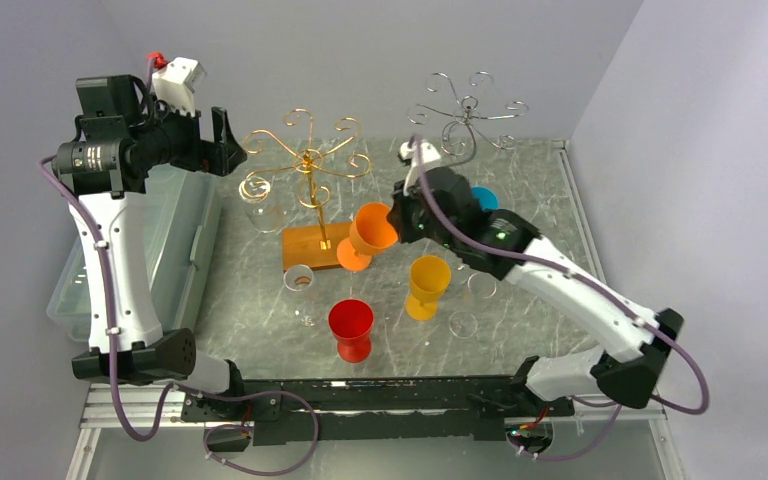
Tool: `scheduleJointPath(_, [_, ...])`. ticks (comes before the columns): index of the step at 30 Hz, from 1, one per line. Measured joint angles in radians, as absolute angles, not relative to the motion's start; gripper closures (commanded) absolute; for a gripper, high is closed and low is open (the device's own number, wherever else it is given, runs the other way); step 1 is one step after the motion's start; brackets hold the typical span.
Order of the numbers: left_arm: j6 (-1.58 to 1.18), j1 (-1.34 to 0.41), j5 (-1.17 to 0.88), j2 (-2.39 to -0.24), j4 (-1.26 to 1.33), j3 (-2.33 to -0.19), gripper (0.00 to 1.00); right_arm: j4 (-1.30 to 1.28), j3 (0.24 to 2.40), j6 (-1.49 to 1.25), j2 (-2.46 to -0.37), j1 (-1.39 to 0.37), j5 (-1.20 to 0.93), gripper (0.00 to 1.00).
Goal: Place the wine glass upside down on the wine glass rack
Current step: Pick up the wine glass at the center of the board, then turn the wine glass upside down at the wine rack.
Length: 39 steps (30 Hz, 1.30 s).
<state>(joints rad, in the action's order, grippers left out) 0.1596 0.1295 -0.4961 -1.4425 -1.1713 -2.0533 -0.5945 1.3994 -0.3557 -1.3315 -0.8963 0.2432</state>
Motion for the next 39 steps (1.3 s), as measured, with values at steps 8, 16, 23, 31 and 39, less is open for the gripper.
scheduleJointPath(8, [0.137,0.13,-0.622,-1.425,-1.171,-2.071,0.01,-0.772,1.662,-0.298,-1.216,-0.897,0.195,1.0])
scheduleJointPath(16, [0.136,0.13,-0.741,-1.409,-1.176,-2.076,0.01,-0.945,2.015,-0.26,-1.254,-0.897,0.134,1.0])
scheduleJointPath(23, [0.136,0.129,-0.868,-1.381,-1.188,-2.045,0.01,-0.854,2.083,-0.258,-1.309,-0.897,0.076,1.0])
scheduleJointPath(31, [0.138,0.123,-0.932,-1.363,-1.193,-2.029,0.01,-0.681,2.082,-0.261,-1.461,-0.897,0.069,1.0])
scheduleJointPath(39, [0.125,0.114,-0.982,-1.349,-1.186,-1.947,0.07,-0.552,2.047,-0.266,-1.474,-0.897,0.068,1.0])
